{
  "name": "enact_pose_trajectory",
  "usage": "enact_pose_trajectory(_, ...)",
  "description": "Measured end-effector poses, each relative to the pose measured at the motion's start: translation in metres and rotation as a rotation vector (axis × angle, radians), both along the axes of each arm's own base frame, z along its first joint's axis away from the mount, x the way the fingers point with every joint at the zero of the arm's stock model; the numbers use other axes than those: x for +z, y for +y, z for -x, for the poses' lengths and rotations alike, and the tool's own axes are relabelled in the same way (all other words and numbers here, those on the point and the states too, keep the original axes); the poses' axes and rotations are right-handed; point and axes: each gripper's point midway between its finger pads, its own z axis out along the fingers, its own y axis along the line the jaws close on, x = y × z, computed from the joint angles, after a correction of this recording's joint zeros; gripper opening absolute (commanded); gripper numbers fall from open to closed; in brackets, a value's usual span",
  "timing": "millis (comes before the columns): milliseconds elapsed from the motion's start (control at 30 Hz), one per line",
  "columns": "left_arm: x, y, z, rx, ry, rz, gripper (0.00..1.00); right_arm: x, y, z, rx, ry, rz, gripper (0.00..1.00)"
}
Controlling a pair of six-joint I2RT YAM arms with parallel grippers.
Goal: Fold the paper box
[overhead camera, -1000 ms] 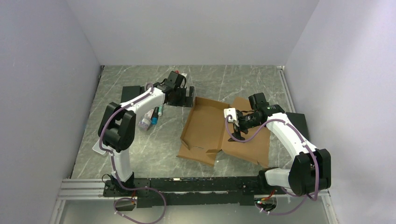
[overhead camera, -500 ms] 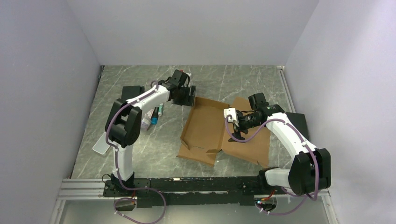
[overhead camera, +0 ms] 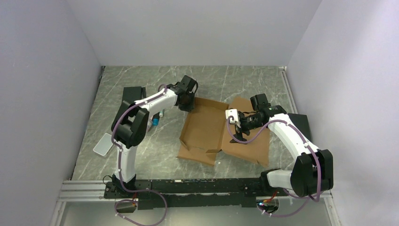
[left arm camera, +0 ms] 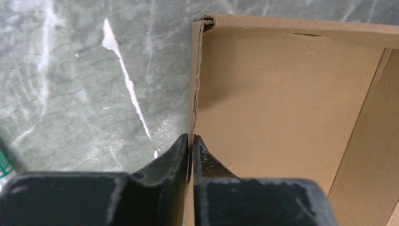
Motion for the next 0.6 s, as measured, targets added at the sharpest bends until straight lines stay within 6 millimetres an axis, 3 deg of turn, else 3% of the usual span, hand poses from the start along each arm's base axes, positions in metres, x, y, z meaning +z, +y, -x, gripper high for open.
enact_pose_trajectory(100,-0.001,0.007,-0.003,0.068,-0.005,-0.021,0.02,0.0,0.0,0.0,-0.004,0.005,-0.002,0.94)
enact_pose_trajectory(233,-0.001,0.019,-0.002,0.179,-0.008,-0.035,0.0,0.004,0.002,0.001,-0.013,0.021,-0.02,0.95)
enact_pose_trajectory(467,0.001,0.047,0.017,0.433,0.01,-0.034,0.0,0.02,0.006,-0.007,-0.08,0.057,-0.074,0.93)
enact_pose_trajectory(600,0.0,0.059,0.027,0.595,0.02,0.006,0.0,0.029,0.005,-0.022,-0.193,0.099,-0.123,0.92)
